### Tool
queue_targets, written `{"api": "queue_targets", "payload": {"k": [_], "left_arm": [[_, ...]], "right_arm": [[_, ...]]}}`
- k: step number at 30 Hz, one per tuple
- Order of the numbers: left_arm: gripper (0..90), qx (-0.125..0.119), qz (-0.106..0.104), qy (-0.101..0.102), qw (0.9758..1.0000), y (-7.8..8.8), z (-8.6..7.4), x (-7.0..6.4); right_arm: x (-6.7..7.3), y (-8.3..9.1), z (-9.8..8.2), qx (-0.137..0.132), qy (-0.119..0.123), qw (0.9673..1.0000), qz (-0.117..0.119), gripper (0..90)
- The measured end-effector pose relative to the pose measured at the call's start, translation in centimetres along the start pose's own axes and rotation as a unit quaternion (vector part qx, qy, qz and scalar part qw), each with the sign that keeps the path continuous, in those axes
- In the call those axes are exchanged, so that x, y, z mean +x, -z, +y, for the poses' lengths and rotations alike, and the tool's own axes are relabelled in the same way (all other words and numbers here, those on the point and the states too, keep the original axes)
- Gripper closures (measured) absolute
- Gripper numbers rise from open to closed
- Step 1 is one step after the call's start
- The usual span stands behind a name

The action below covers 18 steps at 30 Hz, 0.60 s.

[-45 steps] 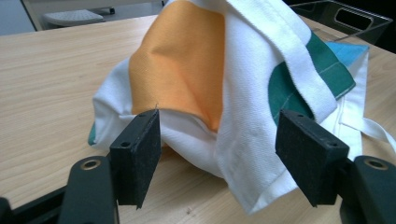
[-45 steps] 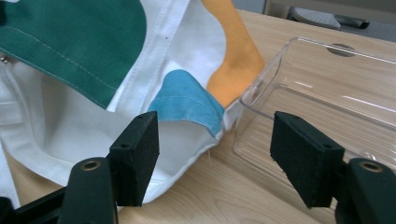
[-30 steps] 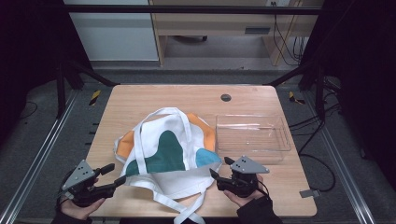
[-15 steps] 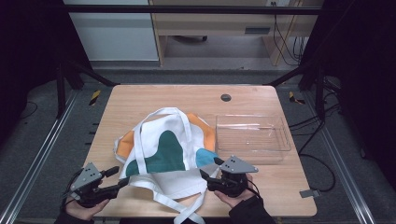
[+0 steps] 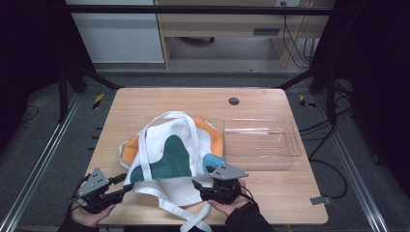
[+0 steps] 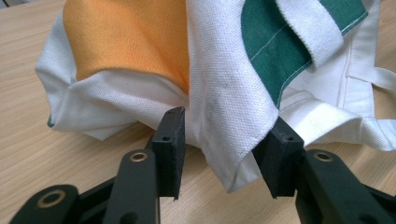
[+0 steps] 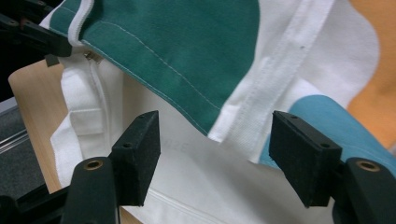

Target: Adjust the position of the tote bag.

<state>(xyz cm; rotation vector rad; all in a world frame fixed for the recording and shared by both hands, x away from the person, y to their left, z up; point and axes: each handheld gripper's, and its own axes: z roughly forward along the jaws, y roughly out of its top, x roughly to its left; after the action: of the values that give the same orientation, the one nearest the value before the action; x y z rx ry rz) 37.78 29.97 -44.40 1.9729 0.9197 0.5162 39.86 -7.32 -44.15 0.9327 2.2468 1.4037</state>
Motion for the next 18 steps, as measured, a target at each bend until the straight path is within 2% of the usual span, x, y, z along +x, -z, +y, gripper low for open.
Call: {"api": "queue_targets", "payload": {"k": [9, 18], "left_arm": [[65.2, 0.002, -0.003, 0.000, 1.0000, -0.1, 0.0, 0.0], [73.7, 0.006, 0.000, 0.008, 1.0000, -0.1, 0.1, 0.2]], "right_arm": [[1.0, -1.5, 0.5, -0.002, 0.003, 0.9999, 0.015, 33.8], [2.3, -3.6, 1.0, 0.002, 0.020, 0.9995, 0.025, 30.6]]}}
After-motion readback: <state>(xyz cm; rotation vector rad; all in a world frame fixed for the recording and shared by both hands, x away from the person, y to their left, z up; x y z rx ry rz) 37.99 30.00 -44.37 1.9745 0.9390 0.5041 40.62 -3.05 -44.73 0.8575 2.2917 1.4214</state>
